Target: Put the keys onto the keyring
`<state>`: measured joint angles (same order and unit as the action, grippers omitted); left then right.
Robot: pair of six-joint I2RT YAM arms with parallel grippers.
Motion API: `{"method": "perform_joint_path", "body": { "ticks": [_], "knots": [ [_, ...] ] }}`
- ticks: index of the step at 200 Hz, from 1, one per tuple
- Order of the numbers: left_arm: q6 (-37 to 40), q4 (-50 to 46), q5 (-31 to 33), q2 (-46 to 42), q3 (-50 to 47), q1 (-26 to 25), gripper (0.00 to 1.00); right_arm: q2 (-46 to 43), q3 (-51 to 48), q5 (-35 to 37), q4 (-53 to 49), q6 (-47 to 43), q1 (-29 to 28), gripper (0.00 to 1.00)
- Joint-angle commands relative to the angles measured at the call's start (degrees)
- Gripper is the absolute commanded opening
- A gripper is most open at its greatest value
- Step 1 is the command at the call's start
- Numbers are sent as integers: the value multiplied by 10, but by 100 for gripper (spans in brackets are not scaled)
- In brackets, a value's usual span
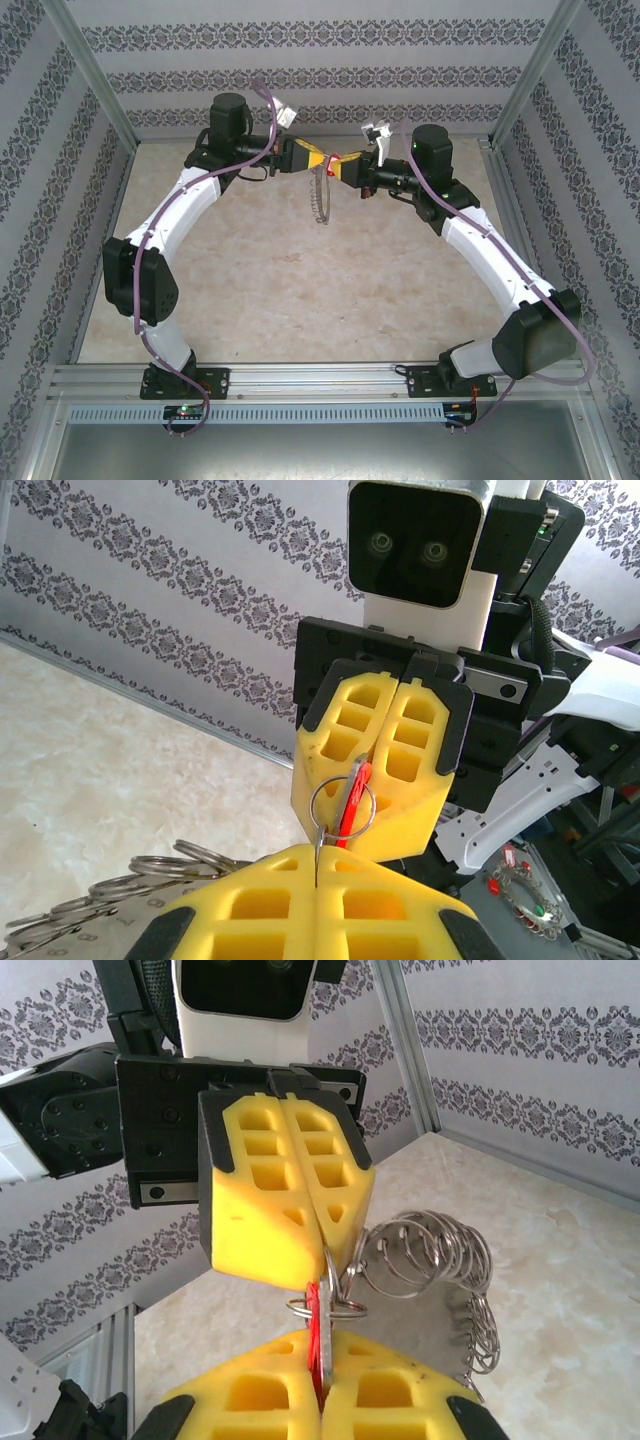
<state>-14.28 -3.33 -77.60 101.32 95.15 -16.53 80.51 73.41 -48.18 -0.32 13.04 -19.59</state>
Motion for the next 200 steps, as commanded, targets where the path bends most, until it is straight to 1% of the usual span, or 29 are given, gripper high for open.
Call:
{"method": "perform_joint_path", "body": {
  "ticks": [1, 63, 90, 159, 200],
  "knots": [
    [33, -25, -3, -21, 16, 4, 0, -2, 33, -21, -10, -27, 11, 0],
    [35, -30, -6, -24, 16, 3, 0, 34, 82, -65, -34, -31, 7, 0],
    [35, -30, -4, -24, 16, 3, 0, 46, 95, -68, -52, -42, -3, 0],
    [36, -33, 3, -17, 22, 4, 0, 19, 50, -60, -94, -76, 32, 0],
    [37, -36, 2, -15, 25, 3, 0, 15, 48, -58, -127, -102, 36, 0]
  ]
}}
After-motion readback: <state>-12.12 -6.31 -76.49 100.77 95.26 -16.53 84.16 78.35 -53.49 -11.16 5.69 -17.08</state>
